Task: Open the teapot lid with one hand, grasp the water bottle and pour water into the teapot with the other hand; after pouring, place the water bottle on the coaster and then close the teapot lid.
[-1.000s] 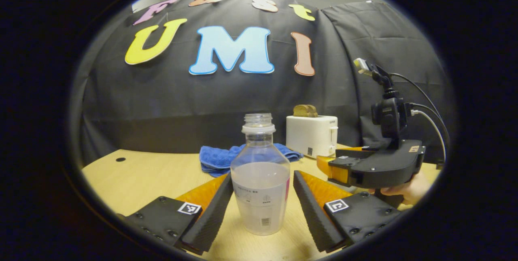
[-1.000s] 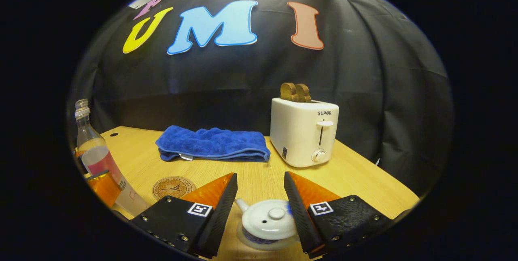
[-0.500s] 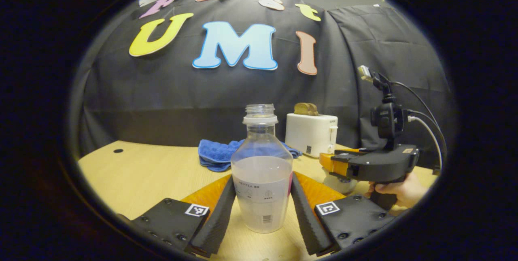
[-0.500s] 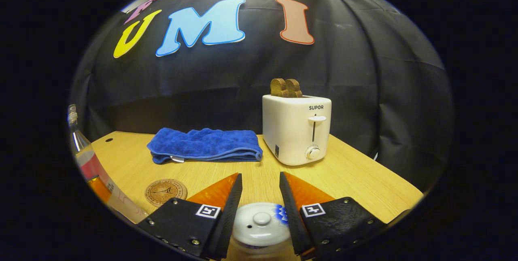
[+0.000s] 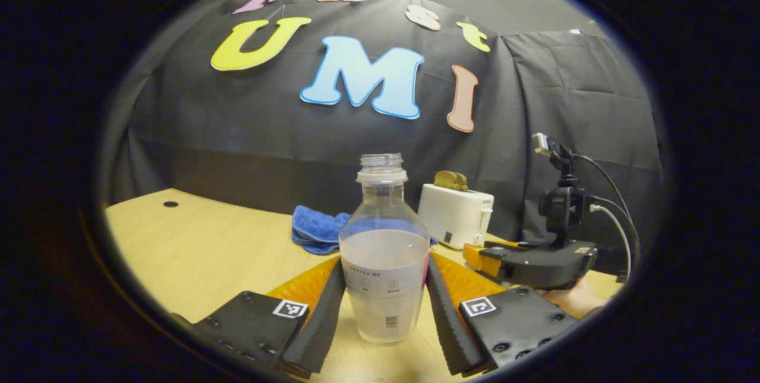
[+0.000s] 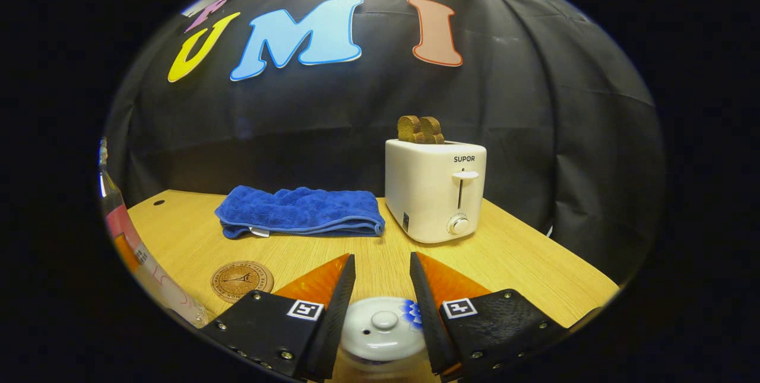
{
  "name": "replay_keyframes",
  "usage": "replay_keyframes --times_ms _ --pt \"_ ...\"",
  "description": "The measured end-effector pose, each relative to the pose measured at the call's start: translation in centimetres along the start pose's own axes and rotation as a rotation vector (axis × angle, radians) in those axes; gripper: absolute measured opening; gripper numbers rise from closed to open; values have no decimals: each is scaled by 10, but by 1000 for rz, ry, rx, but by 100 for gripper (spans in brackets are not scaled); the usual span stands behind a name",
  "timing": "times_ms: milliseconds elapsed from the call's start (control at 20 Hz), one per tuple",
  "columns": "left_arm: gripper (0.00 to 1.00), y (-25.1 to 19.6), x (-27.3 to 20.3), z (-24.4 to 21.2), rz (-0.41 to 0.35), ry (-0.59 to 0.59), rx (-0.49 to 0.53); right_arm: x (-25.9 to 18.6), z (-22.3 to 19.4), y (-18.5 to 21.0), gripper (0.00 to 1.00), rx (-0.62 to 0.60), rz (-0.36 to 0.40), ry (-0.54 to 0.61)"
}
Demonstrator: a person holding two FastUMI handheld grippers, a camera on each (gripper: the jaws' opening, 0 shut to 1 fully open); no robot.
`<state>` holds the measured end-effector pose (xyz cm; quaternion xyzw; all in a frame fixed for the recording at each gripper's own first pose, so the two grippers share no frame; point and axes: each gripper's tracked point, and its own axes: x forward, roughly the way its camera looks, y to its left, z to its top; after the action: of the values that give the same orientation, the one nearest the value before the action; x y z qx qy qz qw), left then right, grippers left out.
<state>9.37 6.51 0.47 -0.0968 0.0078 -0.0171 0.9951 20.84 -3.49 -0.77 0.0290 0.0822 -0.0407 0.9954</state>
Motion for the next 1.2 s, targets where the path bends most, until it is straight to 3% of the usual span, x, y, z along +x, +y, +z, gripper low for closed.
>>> replay_keyframes --times_ms 100,350,650,850,900,1200 --pt "84 5 -3 -2 16 8 9 3 0 0 28 -7 -2 -4" --pt "84 4 -1 -5 13 23 8 0 -1 3 28 -51 2 -11" --pt "84 5 -1 -7 11 29 12 5 -1 0 28 50 34 -7" --pt "84 4 -1 -10 8 35 19 6 -1 -4 28 25 2 -14" --pt "84 3 0 -10 6 40 21 8 0 -3 12 -3 3 -18" --pt "84 3 1 -13 7 49 37 -1 14 -2 12 33 27 -73"
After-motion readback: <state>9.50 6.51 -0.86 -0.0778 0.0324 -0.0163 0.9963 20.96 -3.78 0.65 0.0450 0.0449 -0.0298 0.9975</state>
